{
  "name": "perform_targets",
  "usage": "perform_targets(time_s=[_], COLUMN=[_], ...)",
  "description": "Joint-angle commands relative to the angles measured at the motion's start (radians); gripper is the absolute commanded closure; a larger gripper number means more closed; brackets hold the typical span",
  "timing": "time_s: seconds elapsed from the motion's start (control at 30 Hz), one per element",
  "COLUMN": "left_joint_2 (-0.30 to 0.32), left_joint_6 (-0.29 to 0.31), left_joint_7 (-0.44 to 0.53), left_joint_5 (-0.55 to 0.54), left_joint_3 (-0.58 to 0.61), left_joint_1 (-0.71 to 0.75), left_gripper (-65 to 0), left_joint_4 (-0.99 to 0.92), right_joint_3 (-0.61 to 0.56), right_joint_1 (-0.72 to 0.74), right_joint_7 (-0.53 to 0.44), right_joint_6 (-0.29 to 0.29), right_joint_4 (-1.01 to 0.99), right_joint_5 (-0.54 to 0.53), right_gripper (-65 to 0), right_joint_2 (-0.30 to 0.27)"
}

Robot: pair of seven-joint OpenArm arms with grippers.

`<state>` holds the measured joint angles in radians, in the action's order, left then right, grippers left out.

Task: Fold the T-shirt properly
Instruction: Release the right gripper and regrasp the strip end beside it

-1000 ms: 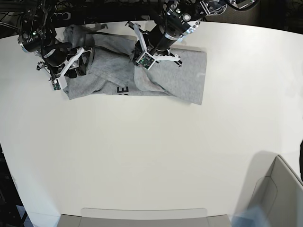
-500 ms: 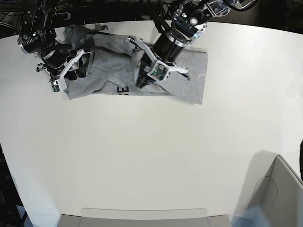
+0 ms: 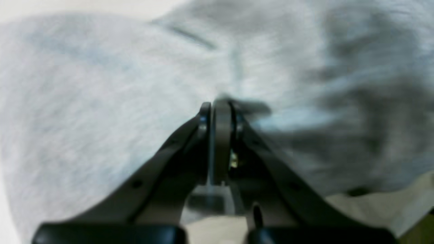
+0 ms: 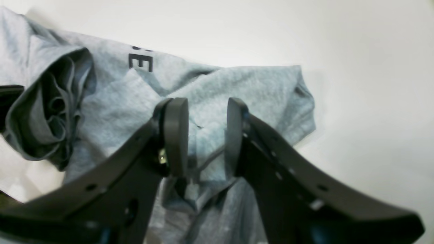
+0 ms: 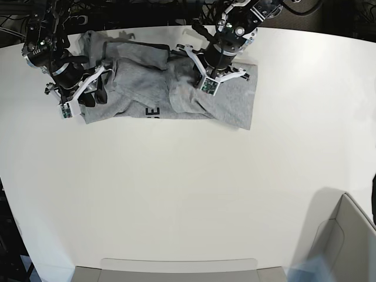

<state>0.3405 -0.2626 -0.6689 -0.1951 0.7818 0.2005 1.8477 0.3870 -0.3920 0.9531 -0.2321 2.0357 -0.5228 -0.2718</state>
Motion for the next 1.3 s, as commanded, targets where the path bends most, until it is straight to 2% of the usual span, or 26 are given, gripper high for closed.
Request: perform_targets(time_s=[0.0, 0.07, 0.13, 0.2, 0.27, 0.33, 0.4, 0.53, 0.67, 0.73, 1.03, 1.13, 1.27], left_joint_2=[0.002, 0.007, 0.009, 0.009, 0.009, 0.009, 0.009, 0.009, 0.009, 0.009, 0.007, 0.004, 0.004], left_joint_6=[-0.002, -0.002, -0.002, -0.002, -0.002, 0.000, 0.001, 0.003, 0.003, 0.003, 0.003, 0.001, 0.000], left_joint_7=[0.053, 0.084, 0.088, 0.088, 0.088, 0.088, 0.088, 0.088, 0.088, 0.088, 0.088, 0.088, 0.088], left_joint_5=[0.012, 0.012, 0.012, 0.012, 0.012, 0.012, 0.012, 0.012, 0.012, 0.012, 0.012, 0.009, 0.009], left_joint_3=[-0.003, -0.003, -0.003, -0.003, -0.003, -0.002, 0.000, 0.003, 0.008, 0.008, 0.008, 0.008, 0.008], left_joint_1=[-0.006, -0.006, -0.006, -0.006, -0.006, -0.006, -0.006, -0.006, -0.003, 0.000, 0.003, 0.003, 0.003], left_gripper=[-2.0, -2.0, -2.0, -2.0, -2.0, -2.0, -2.0, -2.0, -2.0, -2.0, -2.0, -2.0, -2.0], left_joint_4=[0.043, 0.070, 0.083, 0.082, 0.080, 0.080, 0.080, 0.079, 0.079, 0.079, 0.079, 0.079, 0.079], right_joint_3=[0.007, 0.008, 0.040, 0.119, 0.211, 0.289, 0.329, 0.358, 0.364, 0.364, 0.367, 0.416, 0.462], right_joint_1=[0.017, 0.020, 0.015, 0.014, 0.014, 0.014, 0.018, 0.014, 0.000, -0.002, -0.040, -0.045, -0.035], right_joint_7=[-0.029, -0.041, -0.064, -0.053, -0.016, 0.053, 0.103, 0.109, 0.114, 0.116, 0.111, 0.109, 0.109], right_joint_6=[0.000, 0.000, 0.001, -0.002, -0.002, -0.002, -0.002, -0.013, -0.146, -0.174, -0.174, -0.174, -0.174], right_joint_4=[0.021, 0.021, 0.021, 0.020, 0.013, 0.012, 0.001, -0.108, -0.226, -0.255, -0.347, -0.384, -0.399], right_joint_5=[-0.017, -0.036, -0.115, -0.262, -0.446, -0.544, -0.550, -0.549, -0.549, -0.549, -0.541, -0.540, -0.469], right_gripper=[-19.9, -20.2, -20.3, -21.4, -25.5, -29.2, -29.6, -29.6, -29.6, -29.6, -29.6, -29.6, -29.5], right_joint_2=[-0.008, -0.008, -0.008, -0.008, -0.008, -0.008, 0.010, 0.055, 0.090, 0.090, 0.088, 0.101, 0.108])
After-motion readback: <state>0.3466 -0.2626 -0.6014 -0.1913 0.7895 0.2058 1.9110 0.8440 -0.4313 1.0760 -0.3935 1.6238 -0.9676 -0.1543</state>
